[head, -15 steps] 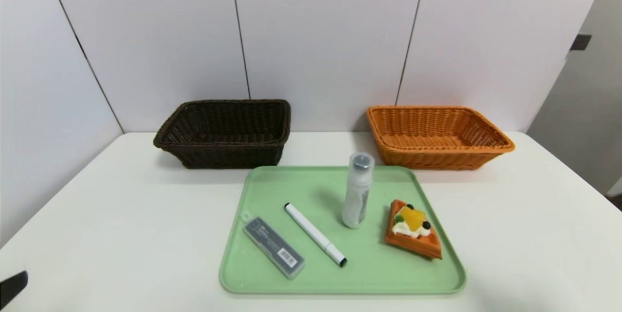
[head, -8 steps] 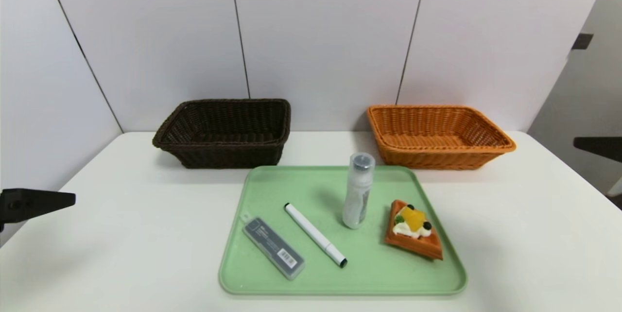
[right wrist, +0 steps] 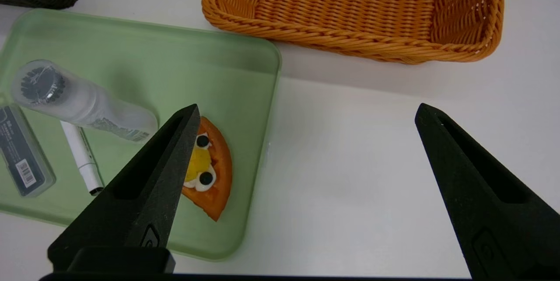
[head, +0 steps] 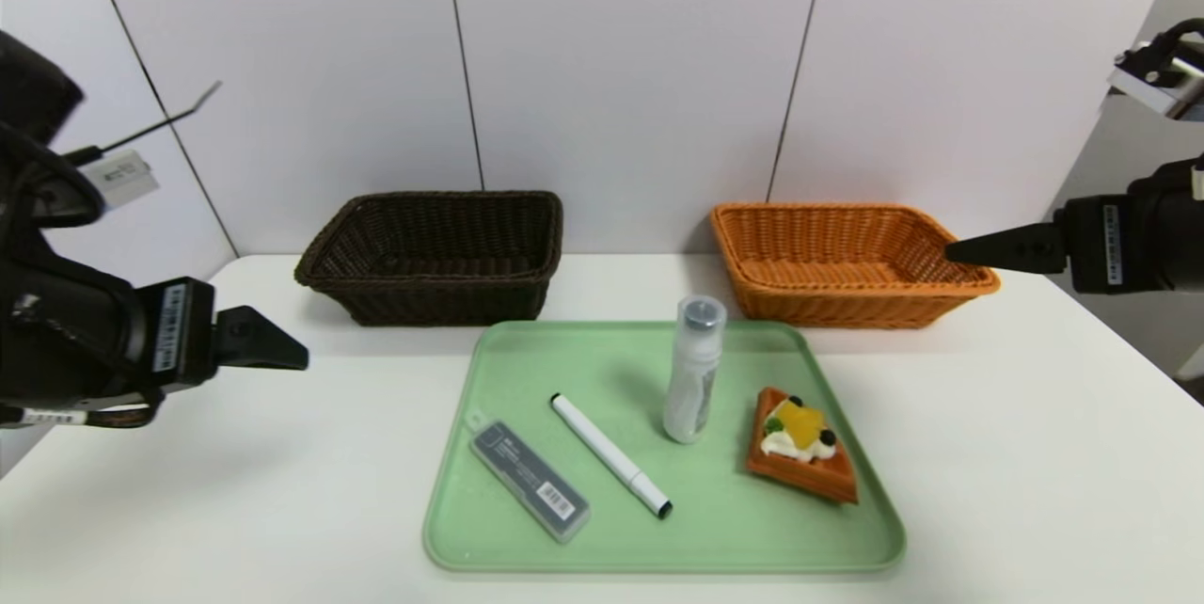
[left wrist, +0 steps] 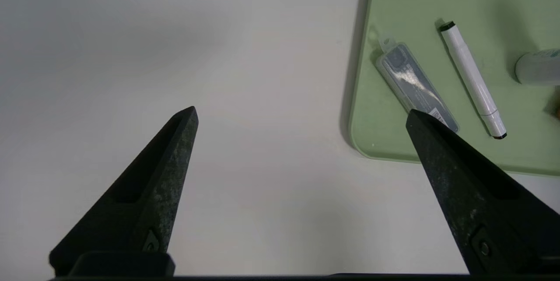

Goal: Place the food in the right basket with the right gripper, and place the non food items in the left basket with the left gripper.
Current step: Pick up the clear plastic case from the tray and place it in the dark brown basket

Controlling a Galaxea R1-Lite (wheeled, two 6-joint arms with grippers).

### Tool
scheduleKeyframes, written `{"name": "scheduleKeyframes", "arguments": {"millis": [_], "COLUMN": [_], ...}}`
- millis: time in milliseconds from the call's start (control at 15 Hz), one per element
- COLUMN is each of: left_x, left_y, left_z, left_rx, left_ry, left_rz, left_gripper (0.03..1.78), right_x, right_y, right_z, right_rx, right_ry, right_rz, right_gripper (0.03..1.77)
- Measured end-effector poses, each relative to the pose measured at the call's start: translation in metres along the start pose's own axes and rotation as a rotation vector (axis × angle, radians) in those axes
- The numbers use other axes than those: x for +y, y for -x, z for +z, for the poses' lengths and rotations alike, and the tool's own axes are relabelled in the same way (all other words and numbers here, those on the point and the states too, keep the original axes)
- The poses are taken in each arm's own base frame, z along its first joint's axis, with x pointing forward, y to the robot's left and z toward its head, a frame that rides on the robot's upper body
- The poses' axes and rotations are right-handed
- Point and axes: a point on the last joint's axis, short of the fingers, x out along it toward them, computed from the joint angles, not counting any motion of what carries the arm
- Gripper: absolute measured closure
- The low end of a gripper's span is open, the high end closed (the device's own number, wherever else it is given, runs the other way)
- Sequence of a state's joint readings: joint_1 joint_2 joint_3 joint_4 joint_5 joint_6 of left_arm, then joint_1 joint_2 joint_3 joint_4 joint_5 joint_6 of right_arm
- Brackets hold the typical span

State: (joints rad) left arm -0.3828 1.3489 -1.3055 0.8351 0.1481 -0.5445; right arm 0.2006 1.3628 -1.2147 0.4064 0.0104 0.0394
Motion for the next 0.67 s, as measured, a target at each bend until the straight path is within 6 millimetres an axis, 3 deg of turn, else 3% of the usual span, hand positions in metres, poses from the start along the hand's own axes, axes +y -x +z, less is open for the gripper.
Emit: {"name": "scheduleKeyframes", "arguments": {"millis": [400,667], "left_x": [-0.077,-0.122], "left_y": [-0.064,-0.081], "left_z": [-0.017,-0.025], "left_rx": [0.04,0.062], "left_ry": [0.002,-0.024], "left_rz": [0.18,0.214], "left_gripper": [0.12,0.12], "right_x": [0.005,0.005], "right_y": [-0.02,-0.03], "right_z": [0.0,-0.004], "right_rx": [0.048,0.083], "right_ry": [-0.015,-0.015], "right_rz": [0.016,0.016], "right_gripper": [0.1,0.1]}}
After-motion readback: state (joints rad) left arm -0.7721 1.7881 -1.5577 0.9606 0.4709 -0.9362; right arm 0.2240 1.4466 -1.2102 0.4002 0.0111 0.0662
